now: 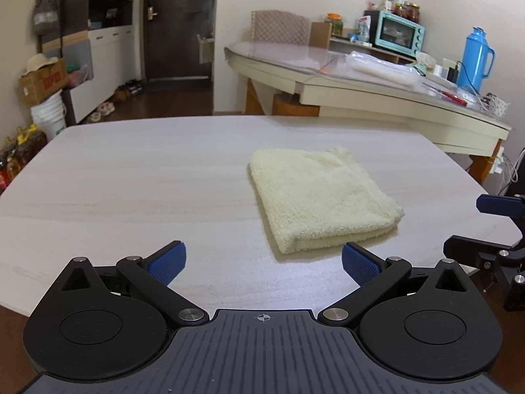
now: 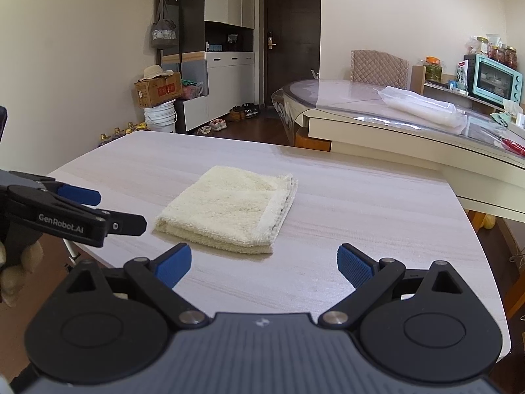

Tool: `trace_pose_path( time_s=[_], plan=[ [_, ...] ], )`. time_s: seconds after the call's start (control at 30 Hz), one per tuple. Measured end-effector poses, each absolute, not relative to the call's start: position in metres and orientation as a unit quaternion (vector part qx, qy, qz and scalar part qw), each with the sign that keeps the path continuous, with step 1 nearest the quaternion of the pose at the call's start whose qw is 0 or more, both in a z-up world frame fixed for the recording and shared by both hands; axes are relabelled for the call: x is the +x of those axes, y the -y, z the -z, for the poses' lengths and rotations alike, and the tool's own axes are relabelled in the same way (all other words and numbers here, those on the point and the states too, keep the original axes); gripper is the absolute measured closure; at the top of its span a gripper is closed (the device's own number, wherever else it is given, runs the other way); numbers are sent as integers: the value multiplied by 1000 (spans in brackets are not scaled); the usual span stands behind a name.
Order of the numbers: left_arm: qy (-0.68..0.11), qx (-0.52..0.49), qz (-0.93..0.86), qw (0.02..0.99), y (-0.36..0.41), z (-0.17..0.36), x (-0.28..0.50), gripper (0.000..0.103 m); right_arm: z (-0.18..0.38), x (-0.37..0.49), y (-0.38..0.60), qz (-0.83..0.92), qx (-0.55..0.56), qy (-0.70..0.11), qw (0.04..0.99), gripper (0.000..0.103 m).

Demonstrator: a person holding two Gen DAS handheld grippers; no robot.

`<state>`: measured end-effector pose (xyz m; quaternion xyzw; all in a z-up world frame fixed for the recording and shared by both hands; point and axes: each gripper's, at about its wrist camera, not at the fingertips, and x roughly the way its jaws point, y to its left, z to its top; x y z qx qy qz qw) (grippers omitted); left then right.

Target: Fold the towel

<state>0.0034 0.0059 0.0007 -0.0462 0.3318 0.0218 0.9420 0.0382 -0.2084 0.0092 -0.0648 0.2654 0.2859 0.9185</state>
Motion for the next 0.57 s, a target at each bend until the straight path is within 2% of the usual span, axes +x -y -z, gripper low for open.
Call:
trace_pose_path(
  time_s=[0.57],
  plan=[
    [-326,-36,-6,945,2,1,4,0,-7,38,206,-289,-62,-268,917,6]
  ],
)
